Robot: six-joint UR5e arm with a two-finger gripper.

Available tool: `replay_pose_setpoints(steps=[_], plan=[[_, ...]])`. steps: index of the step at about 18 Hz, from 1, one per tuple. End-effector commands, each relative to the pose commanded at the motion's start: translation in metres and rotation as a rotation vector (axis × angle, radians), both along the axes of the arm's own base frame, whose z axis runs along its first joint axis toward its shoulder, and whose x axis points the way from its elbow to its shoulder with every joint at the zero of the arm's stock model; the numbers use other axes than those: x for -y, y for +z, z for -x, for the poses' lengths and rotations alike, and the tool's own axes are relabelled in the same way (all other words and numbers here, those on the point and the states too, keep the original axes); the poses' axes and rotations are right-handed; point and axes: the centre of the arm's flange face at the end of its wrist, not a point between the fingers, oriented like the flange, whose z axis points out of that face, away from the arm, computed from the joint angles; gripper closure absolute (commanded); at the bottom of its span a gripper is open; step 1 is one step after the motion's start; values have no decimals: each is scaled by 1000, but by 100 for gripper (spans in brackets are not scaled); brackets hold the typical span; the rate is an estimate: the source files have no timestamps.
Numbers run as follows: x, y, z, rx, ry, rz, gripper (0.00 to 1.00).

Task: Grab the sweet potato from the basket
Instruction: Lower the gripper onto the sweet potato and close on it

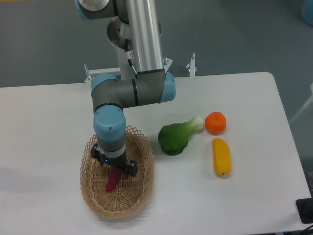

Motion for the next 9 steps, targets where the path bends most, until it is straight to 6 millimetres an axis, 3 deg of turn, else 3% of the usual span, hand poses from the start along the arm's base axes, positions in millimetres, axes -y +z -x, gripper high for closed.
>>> replay_pose_setpoints(steps=[5, 9], plan=[[1, -1, 2, -22, 0, 12, 15], [1, 1, 2, -24, -5, 9, 33]])
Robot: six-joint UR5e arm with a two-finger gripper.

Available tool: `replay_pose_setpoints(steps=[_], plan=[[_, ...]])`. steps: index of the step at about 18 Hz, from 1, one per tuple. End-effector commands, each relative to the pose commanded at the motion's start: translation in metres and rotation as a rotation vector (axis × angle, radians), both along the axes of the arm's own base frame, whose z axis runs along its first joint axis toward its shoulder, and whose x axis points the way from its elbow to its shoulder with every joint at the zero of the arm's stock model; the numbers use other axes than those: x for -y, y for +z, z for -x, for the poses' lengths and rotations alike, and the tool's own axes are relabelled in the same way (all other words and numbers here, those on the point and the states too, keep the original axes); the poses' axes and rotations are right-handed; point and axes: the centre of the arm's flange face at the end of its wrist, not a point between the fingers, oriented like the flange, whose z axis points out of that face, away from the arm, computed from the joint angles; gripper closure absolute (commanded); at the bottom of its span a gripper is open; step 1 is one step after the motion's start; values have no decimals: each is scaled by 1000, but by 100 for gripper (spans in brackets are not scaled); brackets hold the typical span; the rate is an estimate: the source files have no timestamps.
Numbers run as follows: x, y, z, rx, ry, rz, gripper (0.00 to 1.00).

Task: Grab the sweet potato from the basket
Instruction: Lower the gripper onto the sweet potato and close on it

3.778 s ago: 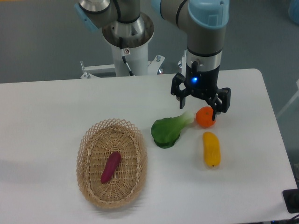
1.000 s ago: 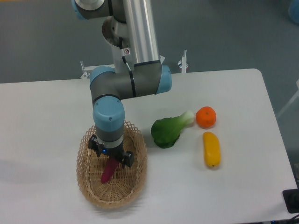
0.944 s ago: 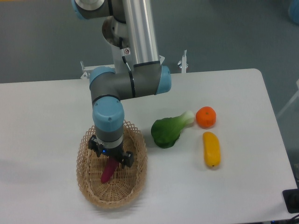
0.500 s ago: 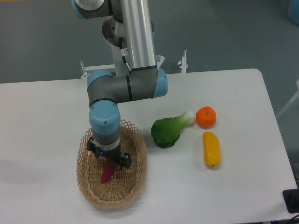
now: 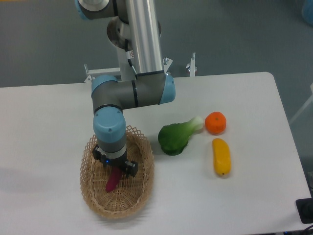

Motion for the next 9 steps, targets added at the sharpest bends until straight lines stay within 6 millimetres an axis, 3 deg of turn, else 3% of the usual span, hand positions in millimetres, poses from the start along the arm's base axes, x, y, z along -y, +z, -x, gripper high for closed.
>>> replay_pose_setpoints(steps=[1, 4, 9], plan=[[0, 2, 0, -2, 0, -3, 34], [0, 3, 0, -2, 5, -4, 49], [-1, 7, 0, -8, -5, -12, 52]])
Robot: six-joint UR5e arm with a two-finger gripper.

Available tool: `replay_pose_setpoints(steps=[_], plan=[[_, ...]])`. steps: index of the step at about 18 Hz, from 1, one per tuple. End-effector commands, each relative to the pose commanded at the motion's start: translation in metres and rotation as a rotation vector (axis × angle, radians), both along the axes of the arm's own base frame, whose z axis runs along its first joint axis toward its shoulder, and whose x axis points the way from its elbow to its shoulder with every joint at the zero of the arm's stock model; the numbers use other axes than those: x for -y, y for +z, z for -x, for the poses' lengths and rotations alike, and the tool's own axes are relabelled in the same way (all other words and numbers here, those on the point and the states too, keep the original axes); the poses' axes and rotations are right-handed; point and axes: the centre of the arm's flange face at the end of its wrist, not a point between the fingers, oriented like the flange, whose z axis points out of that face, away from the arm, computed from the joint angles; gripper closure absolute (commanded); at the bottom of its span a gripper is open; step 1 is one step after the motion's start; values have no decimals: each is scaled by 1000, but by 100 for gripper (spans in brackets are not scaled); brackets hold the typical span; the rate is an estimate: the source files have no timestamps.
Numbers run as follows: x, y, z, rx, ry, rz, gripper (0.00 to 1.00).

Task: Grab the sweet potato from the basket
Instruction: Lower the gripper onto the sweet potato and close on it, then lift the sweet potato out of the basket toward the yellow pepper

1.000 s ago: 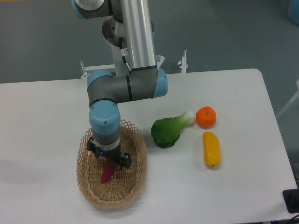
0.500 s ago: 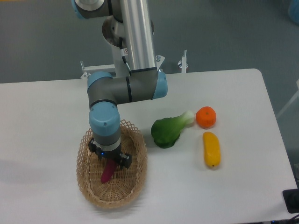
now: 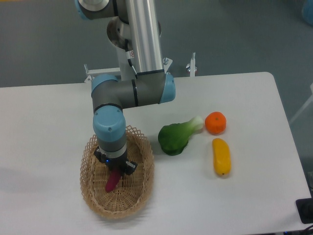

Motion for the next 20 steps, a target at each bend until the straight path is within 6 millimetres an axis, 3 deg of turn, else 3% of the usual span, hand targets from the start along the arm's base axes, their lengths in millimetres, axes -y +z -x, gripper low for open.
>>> replay_pose_setpoints(steps=[6, 12, 14, 18, 20], plan=[[-1, 13, 2, -14, -5, -21, 55], [2, 65, 26, -73, -10, -94, 55], [16, 81, 43, -94, -29, -107, 55], [51, 121, 97, -139, 3, -148, 55], [68, 128, 126, -160, -7, -146, 55]])
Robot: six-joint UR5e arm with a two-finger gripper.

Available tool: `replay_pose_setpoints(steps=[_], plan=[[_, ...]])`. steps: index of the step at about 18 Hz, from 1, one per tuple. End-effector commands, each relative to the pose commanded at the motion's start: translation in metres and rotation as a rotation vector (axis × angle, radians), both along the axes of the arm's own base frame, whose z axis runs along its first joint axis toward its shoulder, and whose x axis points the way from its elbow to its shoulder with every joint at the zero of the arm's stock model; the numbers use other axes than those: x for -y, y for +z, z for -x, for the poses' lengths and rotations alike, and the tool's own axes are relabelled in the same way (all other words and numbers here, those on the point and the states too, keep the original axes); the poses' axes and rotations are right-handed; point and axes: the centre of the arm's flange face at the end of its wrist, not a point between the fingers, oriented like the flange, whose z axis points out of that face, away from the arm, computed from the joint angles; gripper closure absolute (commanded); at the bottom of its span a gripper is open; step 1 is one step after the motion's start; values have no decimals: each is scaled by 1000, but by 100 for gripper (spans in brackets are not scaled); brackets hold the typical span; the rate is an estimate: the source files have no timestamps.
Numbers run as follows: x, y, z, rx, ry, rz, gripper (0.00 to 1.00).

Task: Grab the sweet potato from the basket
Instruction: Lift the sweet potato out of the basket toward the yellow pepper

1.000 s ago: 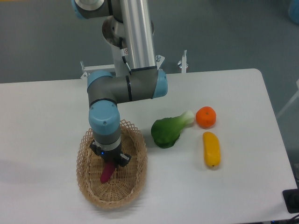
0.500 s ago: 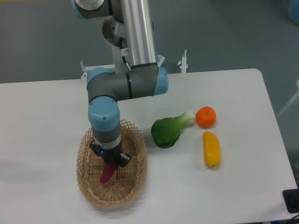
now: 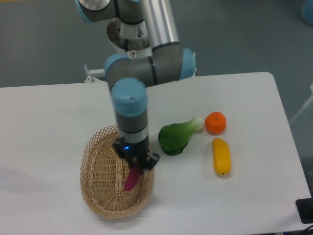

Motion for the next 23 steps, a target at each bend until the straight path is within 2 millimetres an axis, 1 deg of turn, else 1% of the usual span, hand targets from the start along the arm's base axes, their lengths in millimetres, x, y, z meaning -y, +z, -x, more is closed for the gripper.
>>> replay_pose_setpoints(steps=[2, 4, 5, 7, 9, 11, 15, 23], plan=[[17, 1, 24, -21, -36, 15, 55], [42, 15, 46, -30, -54, 16, 55], [52, 13, 55, -13, -69, 28, 55], [77, 21, 73, -20, -88, 44, 55], [96, 20, 91, -14, -108, 65, 55], [111, 26, 101, -22, -119, 70, 55], [120, 27, 109, -30, -123, 72, 55], [121, 28, 111, -35, -120, 70, 55]])
